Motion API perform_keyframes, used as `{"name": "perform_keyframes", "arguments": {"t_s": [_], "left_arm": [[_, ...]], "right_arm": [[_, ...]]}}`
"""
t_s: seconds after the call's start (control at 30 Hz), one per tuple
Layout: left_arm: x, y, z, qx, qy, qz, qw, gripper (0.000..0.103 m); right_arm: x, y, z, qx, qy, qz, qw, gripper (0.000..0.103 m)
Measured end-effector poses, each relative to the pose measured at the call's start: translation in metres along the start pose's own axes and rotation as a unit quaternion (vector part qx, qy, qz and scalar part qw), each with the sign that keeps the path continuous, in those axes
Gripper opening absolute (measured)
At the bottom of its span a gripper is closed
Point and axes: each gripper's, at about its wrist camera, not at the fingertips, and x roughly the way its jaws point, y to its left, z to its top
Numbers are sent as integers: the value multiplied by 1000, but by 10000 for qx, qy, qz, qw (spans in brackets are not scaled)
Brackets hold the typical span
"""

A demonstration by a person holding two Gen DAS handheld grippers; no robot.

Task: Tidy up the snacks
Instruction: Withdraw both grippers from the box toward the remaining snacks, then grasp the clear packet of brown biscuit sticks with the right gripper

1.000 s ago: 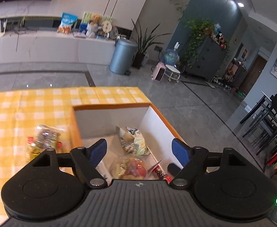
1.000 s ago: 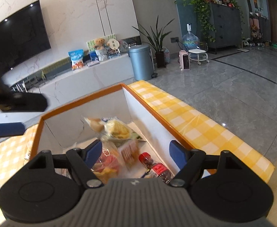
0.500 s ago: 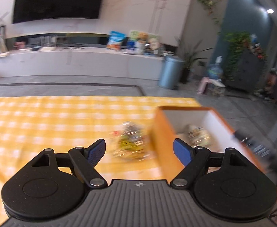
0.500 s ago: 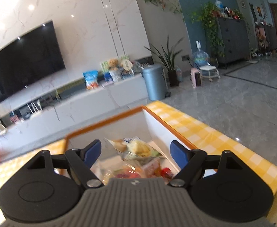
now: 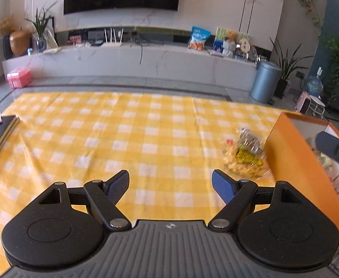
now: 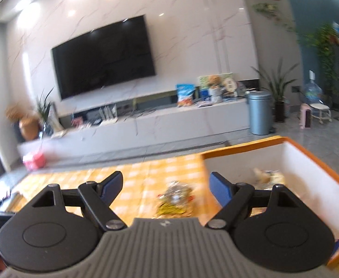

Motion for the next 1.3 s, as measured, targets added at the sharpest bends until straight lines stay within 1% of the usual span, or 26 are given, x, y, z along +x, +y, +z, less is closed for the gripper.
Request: {"name": "perform_keyframes", "arguments": {"t_s": [0.07,0.17,0.23,0.27,0.37,0.43,0.5,0.57,0.63,0.67,0.7,0.73,0.8,0.87,1.0,1.13,1.23,1.3], "left_arm": [[7,8,-5,-36,109,-7,9999,95],[19,19,-11,-151,344,75,9993,95],[26,22,-14,-120,481,246,9985,95],[29,21,-15,-98,520,317,9981,95],[35,26,-18,-93,615,320,9976,95],[39,32,-20,-181,699,328,9969,95],[43,36,-21,-238,781,384,9959,95],[47,39,-22,-263,832,421,9953,95],[50,42,-23,-288,885,374,9950,95],[53,43,-23,-306,914,340,9948,95],[54,44,-23,-345,926,321,9946,95],[54,46,-24,-387,926,305,9945,95],[55,48,-23,-441,928,258,9944,95],[55,48,-23,-460,928,221,9944,95],[54,48,-23,-471,912,148,9946,95],[55,48,-23,-463,952,172,9942,95],[57,48,-24,-471,977,193,9939,95],[57,48,-24,-460,989,190,9939,95]], "right_arm": [[9,18,-3,-147,232,34,9996,80],[26,33,-4,-15,487,102,9988,80],[44,40,-2,5,747,-36,9972,81],[56,43,-1,0,926,-100,9956,84],[92,43,1,181,1516,-48,9883,84],[113,39,5,431,1679,-249,9845,85],[133,35,8,549,1855,-422,9802,87],[153,31,11,689,2130,-598,9728,87],[172,27,12,836,2400,-636,9651,86],[180,26,13,856,2497,-660,9623,82],[187,27,14,805,2549,-705,9610,76],[193,30,17,642,2527,-742,9626,73],[199,38,20,66,2447,-953,9649,71],[211,42,20,-259,2470,-1180,9614,71],[234,37,14,-184,2620,-1540,9525,71],[245,37,5,-267,2497,-1811,9509,71],[255,36,-3,-169,2512,-1910,9488,71],[258,32,-10,-1,2535,-1972,9470,66]]}}
